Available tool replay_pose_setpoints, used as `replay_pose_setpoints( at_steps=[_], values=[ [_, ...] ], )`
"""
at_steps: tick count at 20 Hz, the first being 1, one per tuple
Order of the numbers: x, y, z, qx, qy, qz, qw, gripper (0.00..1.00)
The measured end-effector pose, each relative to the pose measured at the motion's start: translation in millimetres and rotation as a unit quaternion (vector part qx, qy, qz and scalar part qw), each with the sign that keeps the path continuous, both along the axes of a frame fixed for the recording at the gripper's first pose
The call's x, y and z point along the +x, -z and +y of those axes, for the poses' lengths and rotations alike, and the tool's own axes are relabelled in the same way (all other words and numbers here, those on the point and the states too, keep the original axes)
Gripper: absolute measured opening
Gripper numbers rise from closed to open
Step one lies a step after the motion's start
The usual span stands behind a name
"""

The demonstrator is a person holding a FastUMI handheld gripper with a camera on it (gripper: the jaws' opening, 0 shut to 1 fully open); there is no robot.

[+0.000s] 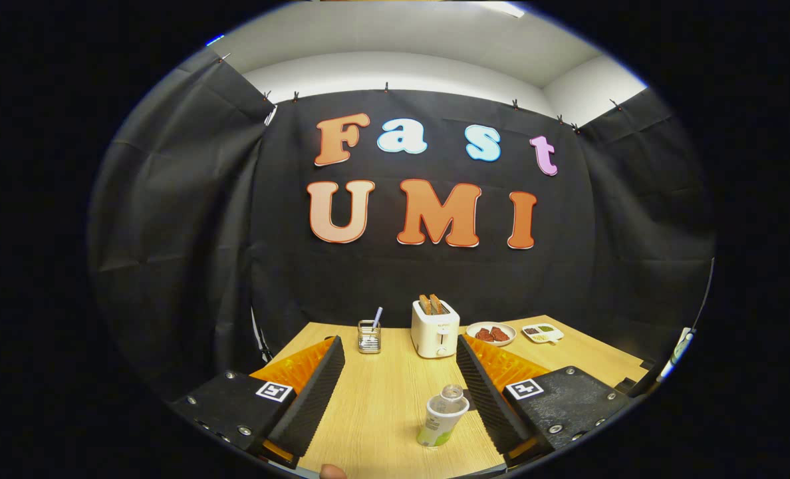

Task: Take the bottle from table, then pour the juice into the cup, finally place the bottle on the coaster

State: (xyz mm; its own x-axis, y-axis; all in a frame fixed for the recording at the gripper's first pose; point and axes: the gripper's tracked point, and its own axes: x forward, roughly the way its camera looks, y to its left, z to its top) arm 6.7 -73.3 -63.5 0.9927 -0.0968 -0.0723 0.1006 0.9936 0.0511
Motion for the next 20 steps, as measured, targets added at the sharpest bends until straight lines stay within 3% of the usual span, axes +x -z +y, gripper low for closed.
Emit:
replay_pose_setpoints(
  at_steps=[10, 20],
  values=[
    [22, 76, -52, 0.028, 0.033, 0.031, 0.999, 1.0],
    [42, 154, -56, 0.026, 0.017, 0.081, 0.996, 1.0]
  ],
)
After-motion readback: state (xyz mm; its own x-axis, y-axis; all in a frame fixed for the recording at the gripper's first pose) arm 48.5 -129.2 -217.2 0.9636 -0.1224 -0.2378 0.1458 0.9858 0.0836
